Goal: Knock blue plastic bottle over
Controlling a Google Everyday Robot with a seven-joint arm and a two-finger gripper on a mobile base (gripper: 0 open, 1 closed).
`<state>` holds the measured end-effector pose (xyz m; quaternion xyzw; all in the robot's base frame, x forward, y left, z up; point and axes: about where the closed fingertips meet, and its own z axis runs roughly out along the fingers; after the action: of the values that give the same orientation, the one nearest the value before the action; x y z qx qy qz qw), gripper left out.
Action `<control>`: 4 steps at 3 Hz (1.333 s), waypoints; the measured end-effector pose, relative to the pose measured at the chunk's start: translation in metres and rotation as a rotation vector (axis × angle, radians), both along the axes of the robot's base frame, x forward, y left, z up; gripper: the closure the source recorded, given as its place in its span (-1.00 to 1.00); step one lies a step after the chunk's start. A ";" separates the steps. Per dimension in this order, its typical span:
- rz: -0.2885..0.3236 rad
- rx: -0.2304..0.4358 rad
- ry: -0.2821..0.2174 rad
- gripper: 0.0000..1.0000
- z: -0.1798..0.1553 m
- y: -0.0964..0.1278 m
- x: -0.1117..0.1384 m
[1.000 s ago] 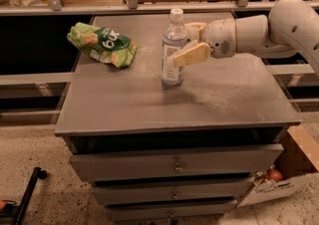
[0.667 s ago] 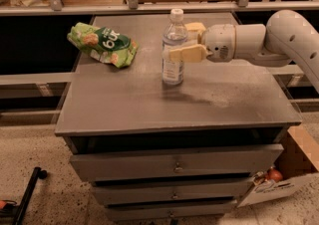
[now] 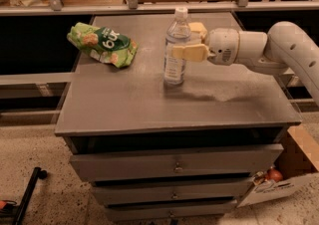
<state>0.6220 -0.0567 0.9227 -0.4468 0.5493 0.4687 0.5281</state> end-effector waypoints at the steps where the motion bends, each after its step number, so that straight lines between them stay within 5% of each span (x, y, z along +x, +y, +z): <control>1: 0.000 -0.085 -0.025 1.00 0.021 -0.001 0.000; 3: -0.066 -0.690 -0.079 1.00 0.039 -0.003 -0.015; 4: -0.025 -0.952 -0.074 1.00 0.023 0.002 -0.036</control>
Offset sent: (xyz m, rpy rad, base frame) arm 0.0002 -0.0624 0.0460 -0.9305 -0.1431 -0.1653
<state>0.5858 -0.0542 0.9456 -0.6488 0.6892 0.1426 0.2895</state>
